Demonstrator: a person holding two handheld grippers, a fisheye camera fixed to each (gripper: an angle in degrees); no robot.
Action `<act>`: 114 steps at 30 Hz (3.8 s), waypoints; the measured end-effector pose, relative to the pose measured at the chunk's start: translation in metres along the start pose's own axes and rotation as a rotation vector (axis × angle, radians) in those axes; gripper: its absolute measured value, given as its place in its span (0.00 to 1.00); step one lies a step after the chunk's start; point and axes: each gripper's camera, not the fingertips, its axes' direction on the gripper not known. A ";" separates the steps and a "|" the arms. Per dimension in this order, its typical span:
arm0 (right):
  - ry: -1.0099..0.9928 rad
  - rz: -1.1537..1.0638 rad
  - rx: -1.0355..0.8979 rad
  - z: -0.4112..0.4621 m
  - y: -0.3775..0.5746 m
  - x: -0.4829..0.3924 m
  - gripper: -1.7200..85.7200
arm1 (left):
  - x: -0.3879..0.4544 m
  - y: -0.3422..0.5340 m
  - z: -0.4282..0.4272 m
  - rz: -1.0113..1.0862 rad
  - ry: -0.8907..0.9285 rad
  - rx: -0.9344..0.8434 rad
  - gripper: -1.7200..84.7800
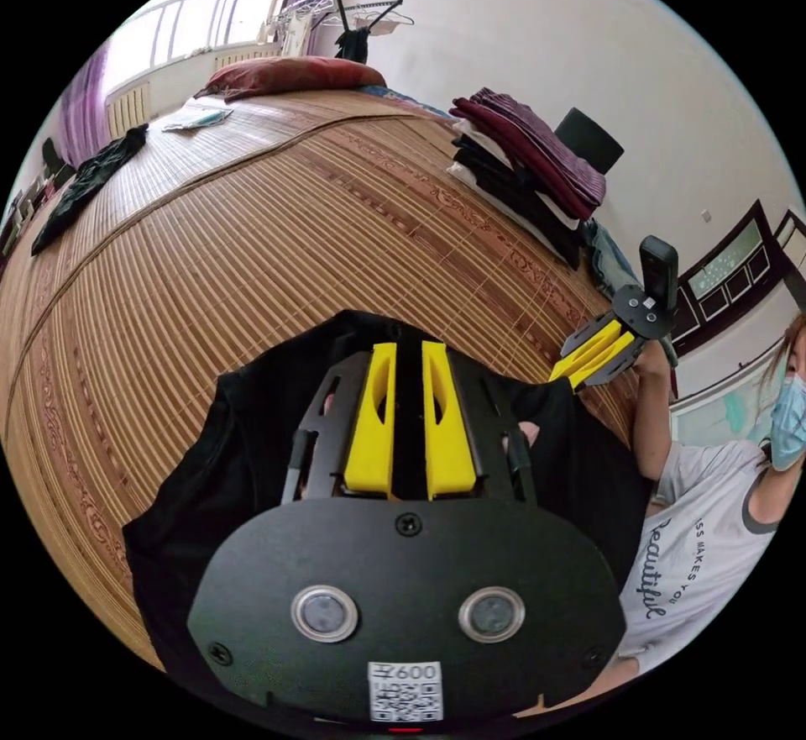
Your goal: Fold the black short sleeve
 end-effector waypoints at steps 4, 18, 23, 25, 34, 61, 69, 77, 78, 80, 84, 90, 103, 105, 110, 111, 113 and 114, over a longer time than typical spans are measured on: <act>-0.001 0.003 -0.001 0.001 -0.001 -0.001 0.01 | -0.016 -0.022 -0.016 -0.041 0.065 -0.011 0.05; -0.006 0.031 0.001 0.010 0.000 -0.006 0.01 | 0.003 -0.152 0.009 -0.021 -0.039 -0.133 0.04; 0.041 -0.009 -0.012 0.007 0.011 -0.020 0.01 | -0.018 -0.169 0.001 -0.109 0.052 -0.126 0.04; 0.089 0.003 -0.021 0.003 0.017 -0.022 0.01 | -0.015 -0.175 0.001 -0.103 0.032 -0.129 0.04; 0.034 -0.134 0.032 0.016 0.017 -0.061 0.01 | -0.003 -0.179 0.026 -0.067 -0.047 -0.024 0.03; 0.084 -0.024 -0.037 0.075 -0.002 -0.079 0.01 | -0.025 -0.174 0.159 0.002 -0.270 -0.113 0.03; 0.221 0.031 0.296 0.024 0.004 -0.126 0.01 | -0.043 -0.127 0.214 0.080 -0.408 -0.021 0.03; 0.239 0.042 -0.006 0.108 -0.023 -0.118 0.01 | -0.093 -0.096 0.252 0.103 -0.452 -0.012 0.03; 0.233 0.048 -0.015 0.105 -0.021 -0.117 0.01 | -0.107 -0.092 0.254 0.092 -0.430 -0.010 0.03; 0.221 0.076 -0.045 0.095 -0.012 -0.111 0.01 | -0.129 -0.085 0.257 0.078 -0.403 -0.009 0.03; 0.299 0.087 -0.006 0.075 -0.001 -0.114 0.01 | -0.172 -0.069 0.266 0.072 -0.393 -0.007 0.03; 0.211 0.041 -0.015 0.085 0.004 -0.121 0.01 | -0.234 -0.041 0.274 0.079 -0.406 -0.005 0.03; 0.161 0.072 0.000 0.085 0.049 -0.116 0.01 | -0.312 0.051 0.191 0.361 -0.254 -0.067 0.02; 0.168 0.070 -0.006 0.084 0.056 -0.119 0.01 | -0.296 0.108 0.189 0.419 -0.184 -0.067 0.03; 0.219 0.077 -0.038 0.087 0.077 -0.135 0.01 | -0.330 0.197 0.246 0.472 -0.161 -0.211 0.02; 0.229 0.072 -0.041 0.087 0.080 -0.137 0.01 | -0.348 0.219 0.242 0.474 -0.150 -0.153 0.02; 0.237 0.072 -0.044 0.086 0.093 -0.143 0.01 | -0.378 0.245 0.232 0.470 -0.128 -0.157 0.02; 0.231 0.075 -0.043 0.086 0.097 -0.143 0.01 | -0.397 0.262 0.224 0.463 -0.111 -0.163 0.02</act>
